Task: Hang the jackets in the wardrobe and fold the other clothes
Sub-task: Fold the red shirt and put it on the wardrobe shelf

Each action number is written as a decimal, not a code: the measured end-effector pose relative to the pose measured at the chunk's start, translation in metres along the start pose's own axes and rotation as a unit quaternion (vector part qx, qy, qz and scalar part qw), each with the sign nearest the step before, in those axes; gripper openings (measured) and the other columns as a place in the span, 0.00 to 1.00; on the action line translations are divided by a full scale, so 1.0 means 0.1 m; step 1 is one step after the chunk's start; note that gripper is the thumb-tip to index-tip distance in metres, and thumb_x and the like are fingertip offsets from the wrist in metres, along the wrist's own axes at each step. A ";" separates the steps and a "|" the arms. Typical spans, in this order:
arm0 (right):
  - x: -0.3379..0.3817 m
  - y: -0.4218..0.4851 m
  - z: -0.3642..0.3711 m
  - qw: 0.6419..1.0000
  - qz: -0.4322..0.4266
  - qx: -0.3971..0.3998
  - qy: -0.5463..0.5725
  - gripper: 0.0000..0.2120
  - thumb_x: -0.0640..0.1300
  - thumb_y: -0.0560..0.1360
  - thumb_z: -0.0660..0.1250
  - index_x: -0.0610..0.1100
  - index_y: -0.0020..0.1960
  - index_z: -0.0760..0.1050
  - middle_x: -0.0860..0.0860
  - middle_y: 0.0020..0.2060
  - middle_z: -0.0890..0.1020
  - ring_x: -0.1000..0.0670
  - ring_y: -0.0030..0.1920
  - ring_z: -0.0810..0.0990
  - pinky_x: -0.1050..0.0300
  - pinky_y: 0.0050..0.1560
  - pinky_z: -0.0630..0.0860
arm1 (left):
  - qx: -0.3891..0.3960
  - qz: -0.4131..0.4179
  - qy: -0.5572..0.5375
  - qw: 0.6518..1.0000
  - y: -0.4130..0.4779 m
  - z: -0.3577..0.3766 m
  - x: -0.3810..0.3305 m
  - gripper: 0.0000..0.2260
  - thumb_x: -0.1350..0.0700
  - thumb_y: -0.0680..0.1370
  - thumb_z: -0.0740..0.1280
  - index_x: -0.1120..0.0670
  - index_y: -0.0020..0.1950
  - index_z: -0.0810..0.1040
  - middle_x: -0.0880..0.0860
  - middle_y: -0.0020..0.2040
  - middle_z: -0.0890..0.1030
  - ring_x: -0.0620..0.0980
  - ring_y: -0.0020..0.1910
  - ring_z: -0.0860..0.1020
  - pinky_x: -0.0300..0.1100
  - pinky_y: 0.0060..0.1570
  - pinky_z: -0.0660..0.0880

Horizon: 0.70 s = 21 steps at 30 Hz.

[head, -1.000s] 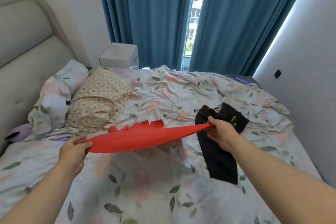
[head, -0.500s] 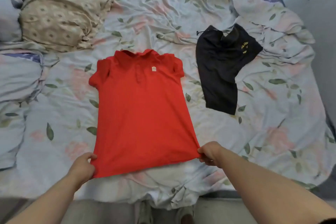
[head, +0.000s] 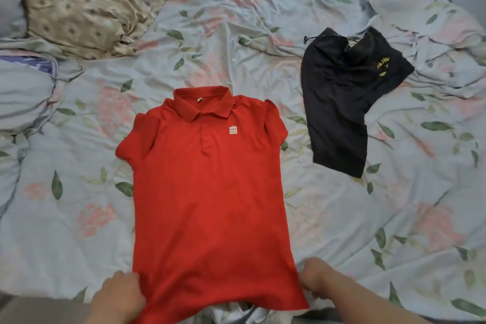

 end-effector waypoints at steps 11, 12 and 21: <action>1.68 0.97 -1.25 0.863 -0.307 -0.399 -0.043 0.32 0.52 0.77 0.63 0.49 0.79 0.60 0.41 0.78 0.57 0.40 0.77 0.57 0.46 0.77 0.55 | -0.295 0.281 -0.056 0.911 1.03 -0.92 -1.37 0.25 0.49 0.72 0.66 0.57 0.67 0.79 0.59 0.71 0.74 0.63 0.71 0.71 0.56 0.65 0.71; 1.72 1.11 -1.26 0.854 -0.309 -0.410 -0.082 0.33 0.55 0.77 0.61 0.51 0.80 0.57 0.41 0.79 0.53 0.40 0.78 0.54 0.46 0.78 0.50 | -0.299 0.301 -0.057 0.904 1.09 -0.94 -1.54 0.25 0.49 0.73 0.67 0.56 0.69 0.78 0.57 0.72 0.73 0.61 0.72 0.69 0.55 0.66 0.70; 1.61 1.65 -1.07 0.786 -0.351 -0.501 -0.089 0.33 0.58 0.74 0.58 0.50 0.77 0.64 0.41 0.77 0.63 0.41 0.76 0.63 0.46 0.76 0.52 | -0.376 0.411 -0.055 0.829 1.73 -1.59 -2.82 0.29 0.52 0.78 0.67 0.56 0.78 0.64 0.57 0.79 0.62 0.58 0.79 0.55 0.48 0.75 0.51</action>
Point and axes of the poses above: each hand's wrist, its own y-axis towards the middle knuckle, its own z-axis out of the palm, x = y × z, the point moved 1 cm from there along y, towards the middle knuckle
